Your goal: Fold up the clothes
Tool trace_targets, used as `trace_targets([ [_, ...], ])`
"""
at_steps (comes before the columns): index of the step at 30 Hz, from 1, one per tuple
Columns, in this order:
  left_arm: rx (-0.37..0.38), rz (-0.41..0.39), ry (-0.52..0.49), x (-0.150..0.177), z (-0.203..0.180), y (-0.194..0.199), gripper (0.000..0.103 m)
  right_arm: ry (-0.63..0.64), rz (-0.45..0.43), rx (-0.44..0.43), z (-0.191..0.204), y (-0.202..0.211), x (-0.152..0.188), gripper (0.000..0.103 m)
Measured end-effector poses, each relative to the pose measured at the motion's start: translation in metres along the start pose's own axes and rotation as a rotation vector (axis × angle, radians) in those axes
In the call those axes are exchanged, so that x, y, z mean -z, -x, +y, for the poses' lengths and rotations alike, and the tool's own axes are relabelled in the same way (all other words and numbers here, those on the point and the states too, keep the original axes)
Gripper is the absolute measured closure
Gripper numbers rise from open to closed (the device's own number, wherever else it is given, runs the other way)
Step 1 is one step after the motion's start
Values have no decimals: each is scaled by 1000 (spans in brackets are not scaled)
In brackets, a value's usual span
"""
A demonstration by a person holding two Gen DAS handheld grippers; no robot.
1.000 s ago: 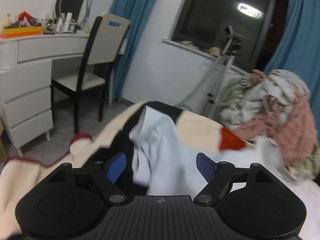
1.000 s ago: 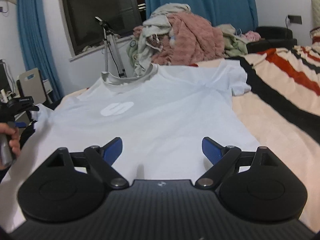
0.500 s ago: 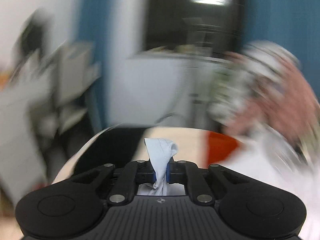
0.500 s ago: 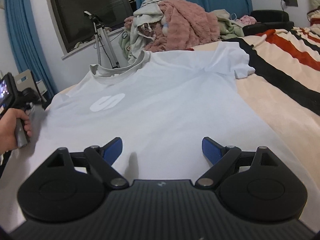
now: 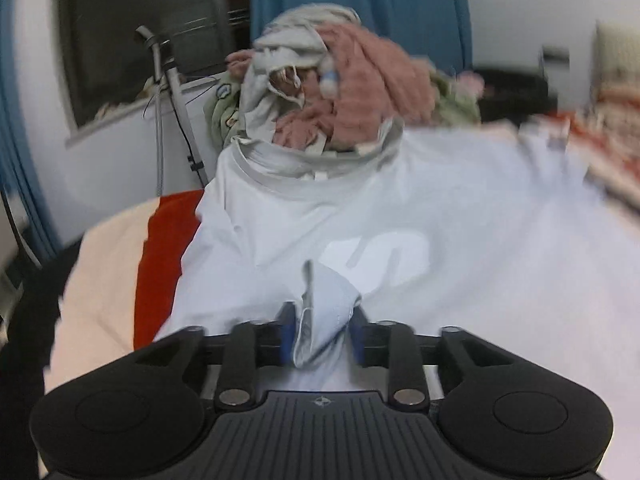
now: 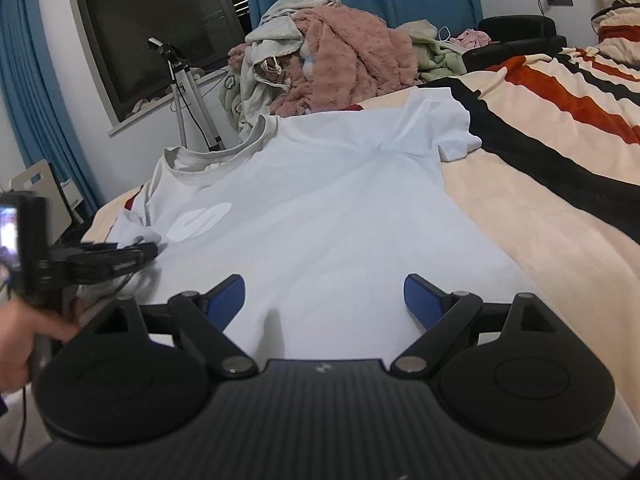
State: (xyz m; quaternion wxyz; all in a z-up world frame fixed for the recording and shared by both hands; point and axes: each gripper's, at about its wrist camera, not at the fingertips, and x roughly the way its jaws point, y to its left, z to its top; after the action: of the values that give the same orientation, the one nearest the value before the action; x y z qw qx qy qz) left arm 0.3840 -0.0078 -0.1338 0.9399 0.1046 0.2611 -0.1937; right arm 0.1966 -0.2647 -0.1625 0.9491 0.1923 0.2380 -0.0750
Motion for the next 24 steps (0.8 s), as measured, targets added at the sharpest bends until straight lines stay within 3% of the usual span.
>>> trace_targets([
  [5,51,-63,288,7,47,54,61,-6,2,-3,-1,0,1,15],
  [11,57,-86,561,14,102,51,61,-8,9,-2,-1,-1,2,15],
  [13,80,-98,566,12,106,46,57,-2,9,1,-1,-2,3,15],
  [16,86,-76,456,7,96,32,52,0,15,5,-1,-4,5,15],
  [18,17,-21,396,5,90,20,59,2,20,9,-1,-5,6,15],
  [20,7,23,408,6,96,12,98,7,23,13,-1,-6,7,15],
  [22,30,6,456,6,108,13,99,16,22,19,1,-7,7,15],
  [24,35,-58,490,-1,123,19,99,23,22,23,2,-7,8,15],
])
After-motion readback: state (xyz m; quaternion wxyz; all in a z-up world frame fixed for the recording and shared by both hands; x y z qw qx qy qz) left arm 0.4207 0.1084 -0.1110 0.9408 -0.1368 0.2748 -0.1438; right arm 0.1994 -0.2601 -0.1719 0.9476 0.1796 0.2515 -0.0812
